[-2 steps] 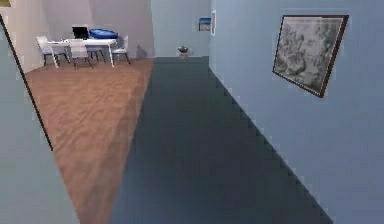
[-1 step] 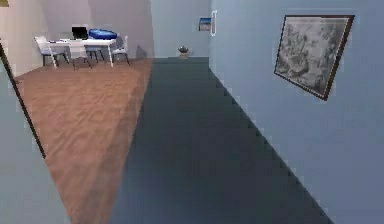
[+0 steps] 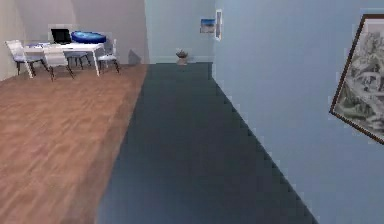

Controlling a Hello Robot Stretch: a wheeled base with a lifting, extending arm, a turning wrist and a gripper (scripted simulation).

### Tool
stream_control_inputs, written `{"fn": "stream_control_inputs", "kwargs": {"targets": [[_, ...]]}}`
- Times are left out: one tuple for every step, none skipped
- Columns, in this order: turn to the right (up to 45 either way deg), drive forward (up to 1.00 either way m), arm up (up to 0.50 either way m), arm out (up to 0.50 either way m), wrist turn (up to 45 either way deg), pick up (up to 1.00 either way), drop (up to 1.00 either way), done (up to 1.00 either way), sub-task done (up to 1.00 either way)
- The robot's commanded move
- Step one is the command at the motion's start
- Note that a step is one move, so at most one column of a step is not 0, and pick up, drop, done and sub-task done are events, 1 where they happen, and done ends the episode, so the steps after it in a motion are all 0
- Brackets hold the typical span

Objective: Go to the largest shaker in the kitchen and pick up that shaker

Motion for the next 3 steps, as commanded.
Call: {"fn": "stream_control_inputs", "kwargs": {"targets": [[0.0,1.0,0.0,0.0,0.0,0.0,0.0,0.0,0.0],[0.0,1.0,0.0,0.0,0.0,0.0,0.0,0.0,0.0],[0.0,1.0,0.0,0.0,0.0,0.0,0.0,0.0,0.0]]}}
